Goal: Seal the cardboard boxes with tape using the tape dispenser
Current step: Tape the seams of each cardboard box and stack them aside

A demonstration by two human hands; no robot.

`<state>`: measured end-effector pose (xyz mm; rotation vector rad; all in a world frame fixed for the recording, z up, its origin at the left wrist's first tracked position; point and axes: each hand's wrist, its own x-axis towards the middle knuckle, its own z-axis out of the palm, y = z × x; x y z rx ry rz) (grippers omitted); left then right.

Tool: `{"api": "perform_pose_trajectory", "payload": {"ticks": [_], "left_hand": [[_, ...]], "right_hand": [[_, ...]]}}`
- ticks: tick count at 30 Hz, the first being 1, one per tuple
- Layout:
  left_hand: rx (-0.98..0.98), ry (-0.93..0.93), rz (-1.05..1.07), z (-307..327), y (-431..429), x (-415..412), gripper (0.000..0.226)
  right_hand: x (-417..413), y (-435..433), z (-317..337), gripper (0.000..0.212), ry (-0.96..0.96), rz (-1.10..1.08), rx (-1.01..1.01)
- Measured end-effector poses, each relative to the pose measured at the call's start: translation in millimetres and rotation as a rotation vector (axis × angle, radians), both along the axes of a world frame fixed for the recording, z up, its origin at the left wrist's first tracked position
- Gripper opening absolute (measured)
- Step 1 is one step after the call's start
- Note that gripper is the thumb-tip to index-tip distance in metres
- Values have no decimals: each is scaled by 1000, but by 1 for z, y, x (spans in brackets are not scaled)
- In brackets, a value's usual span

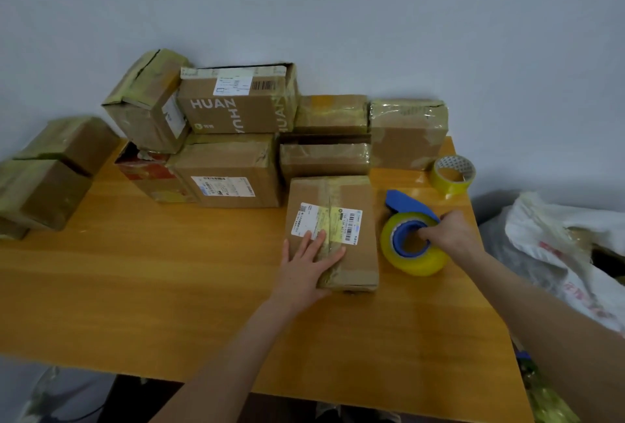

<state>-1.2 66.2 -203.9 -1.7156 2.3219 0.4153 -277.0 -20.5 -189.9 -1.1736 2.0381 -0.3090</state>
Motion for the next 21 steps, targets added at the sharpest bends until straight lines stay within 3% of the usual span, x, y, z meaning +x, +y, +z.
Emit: {"api": "perform_pose_trajectory", "payload": {"ticks": [4,9,15,17,19,21], "left_hand": [[0,14,-12,4,1,0,85],[-3,38,-13,3,2,1,86],[65,82,-12,15,-1,8,89],[112,262,103,28,-4,4,91],[97,650,395,43,-6,-6,80],[204,1035,706,61,-10,-17,73]], "right_hand": [[1,12,15,35,62,168,58],[5,37,26,26,-316,52,-29],[-8,49,40,45,-317,29,-7],[-18,53,57,44,-335,110,-43],[-28,56,75,50,-369,203,-94],[-30,60,96,62,-405,306,-134]]}}
